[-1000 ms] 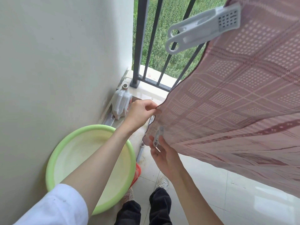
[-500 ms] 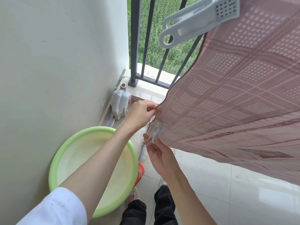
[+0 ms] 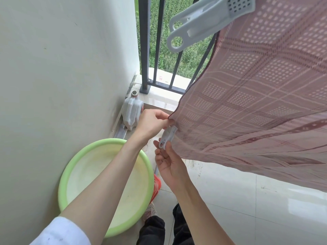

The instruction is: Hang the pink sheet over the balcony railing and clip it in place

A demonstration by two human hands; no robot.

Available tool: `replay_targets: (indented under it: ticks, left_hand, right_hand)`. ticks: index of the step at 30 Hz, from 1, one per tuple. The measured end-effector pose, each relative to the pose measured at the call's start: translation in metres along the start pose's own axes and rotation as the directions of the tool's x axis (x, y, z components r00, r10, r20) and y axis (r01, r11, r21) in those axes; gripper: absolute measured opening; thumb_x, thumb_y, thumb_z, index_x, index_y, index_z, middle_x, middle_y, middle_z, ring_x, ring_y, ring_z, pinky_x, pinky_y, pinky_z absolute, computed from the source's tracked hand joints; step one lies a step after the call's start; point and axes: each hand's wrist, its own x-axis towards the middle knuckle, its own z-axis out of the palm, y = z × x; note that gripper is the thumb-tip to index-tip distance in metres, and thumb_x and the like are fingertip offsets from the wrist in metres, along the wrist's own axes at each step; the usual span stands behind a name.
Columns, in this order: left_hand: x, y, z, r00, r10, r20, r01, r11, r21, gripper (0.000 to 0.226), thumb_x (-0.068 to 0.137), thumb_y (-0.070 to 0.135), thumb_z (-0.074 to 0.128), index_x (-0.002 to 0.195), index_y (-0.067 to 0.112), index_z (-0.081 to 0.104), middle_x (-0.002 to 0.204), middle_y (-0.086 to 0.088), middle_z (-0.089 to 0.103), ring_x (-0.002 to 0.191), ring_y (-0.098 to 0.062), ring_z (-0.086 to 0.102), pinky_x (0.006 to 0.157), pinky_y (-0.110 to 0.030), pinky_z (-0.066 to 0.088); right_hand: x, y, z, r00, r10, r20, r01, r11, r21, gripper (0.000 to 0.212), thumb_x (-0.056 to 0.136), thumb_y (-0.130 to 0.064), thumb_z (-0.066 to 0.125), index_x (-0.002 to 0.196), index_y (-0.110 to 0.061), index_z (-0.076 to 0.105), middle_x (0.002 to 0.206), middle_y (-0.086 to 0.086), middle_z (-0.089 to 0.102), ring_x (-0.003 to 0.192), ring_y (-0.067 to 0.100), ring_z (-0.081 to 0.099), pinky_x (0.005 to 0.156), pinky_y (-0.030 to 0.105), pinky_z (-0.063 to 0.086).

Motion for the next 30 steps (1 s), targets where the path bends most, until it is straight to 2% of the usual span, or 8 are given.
replay_targets:
  ticks: [4,10,15,20,23,25,28,30]
  left_hand:
    - [-0.004,-0.001,0.002,1.0,0.016,-0.002,-0.016,1.0,0.003,0.014,0.071,0.021,0.077,0.063,0.023,0.066,0.052,0.014,0.062,0.049,0.006,0.054,0.05,-0.009,0.04]
    - [-0.007,0.002,0.005,0.995,0.054,-0.084,-0.043,0.992,0.12,0.013,0.075,0.022,0.073,0.066,0.022,0.063,0.073,-0.001,0.068,0.07,-0.015,0.062,0.066,-0.031,0.051]
    - [-0.011,0.001,0.009,0.991,0.07,-0.118,-0.051,0.986,0.158,0.014,0.077,0.026,0.072,0.068,0.022,0.063,0.076,0.001,0.069,0.078,-0.015,0.063,0.074,-0.028,0.048]
    - [-0.026,-0.006,0.016,0.979,0.122,-0.163,-0.084,0.971,0.222,0.006,0.083,0.023,0.064,0.077,0.021,0.064,0.072,0.01,0.064,0.07,-0.006,0.058,0.06,-0.005,0.037]
    - [-0.049,-0.02,0.024,0.961,0.178,-0.211,-0.104,0.941,0.321,0.015,0.087,0.018,0.058,0.102,0.012,0.06,0.099,-0.005,0.061,0.093,-0.019,0.057,0.08,-0.019,0.039]
    - [-0.072,-0.027,0.032,0.943,0.255,-0.214,-0.151,0.9,0.408,0.028,0.087,0.014,0.058,0.114,0.007,0.054,0.11,-0.011,0.056,0.104,-0.026,0.053,0.091,-0.031,0.039]
    - [-0.105,-0.026,0.047,0.915,0.38,-0.133,-0.268,0.821,0.505,0.037,0.085,0.01,0.06,0.121,0.005,0.051,0.117,-0.012,0.056,0.112,-0.03,0.05,0.095,-0.035,0.037]
    - [-0.12,-0.014,0.059,0.908,0.415,-0.06,-0.317,0.772,0.551,0.041,0.087,0.013,0.059,0.126,0.005,0.049,0.126,-0.013,0.053,0.118,-0.03,0.048,0.099,-0.039,0.038]
  right_hand:
    - [0.002,-0.003,-0.001,1.0,-0.016,0.02,0.016,1.0,0.005,0.023,0.078,-0.018,0.058,0.094,-0.002,0.06,0.084,0.015,0.072,0.056,0.01,0.06,0.051,0.014,0.049]
    - [0.009,-0.009,-0.002,0.998,0.024,0.049,-0.022,0.999,-0.037,0.023,0.08,-0.02,0.057,0.097,-0.005,0.058,0.086,0.012,0.071,0.057,0.009,0.058,0.053,0.017,0.048]
    - [0.012,-0.013,-0.005,0.997,0.045,0.058,-0.029,0.968,-0.25,0.019,0.08,-0.032,0.057,0.089,-0.017,0.059,0.087,-0.005,0.073,0.073,0.01,0.062,0.07,0.026,0.048]
    - [0.001,-0.023,-0.014,0.997,0.06,-0.052,-0.077,0.886,-0.458,0.033,0.093,-0.039,0.048,0.118,-0.02,0.055,0.115,-0.001,0.064,0.103,0.016,0.059,0.092,0.035,0.048]
    - [-0.026,-0.042,-0.024,0.991,-0.085,-0.1,-0.008,0.723,-0.691,0.026,0.093,-0.035,0.05,0.112,-0.022,0.061,0.116,0.004,0.062,0.106,0.014,0.057,0.094,0.034,0.043]
    - [-0.049,-0.058,-0.034,0.974,-0.21,-0.078,0.043,0.517,-0.855,0.016,0.093,-0.031,0.049,0.097,-0.034,0.064,0.118,-0.004,0.062,0.109,0.012,0.055,0.092,0.028,0.04]
    - [-0.08,-0.087,-0.055,0.953,-0.303,-0.024,0.02,0.14,-0.99,0.043,0.094,-0.036,0.046,0.137,-0.027,0.041,0.142,-0.002,0.045,0.128,0.015,0.043,0.104,0.028,0.033]
    - [-0.102,-0.11,-0.065,0.933,-0.354,0.058,0.047,-0.039,-0.998,0.053,0.095,-0.038,0.044,0.144,-0.023,0.029,0.148,-0.002,0.037,0.135,0.015,0.035,0.108,0.026,0.026]
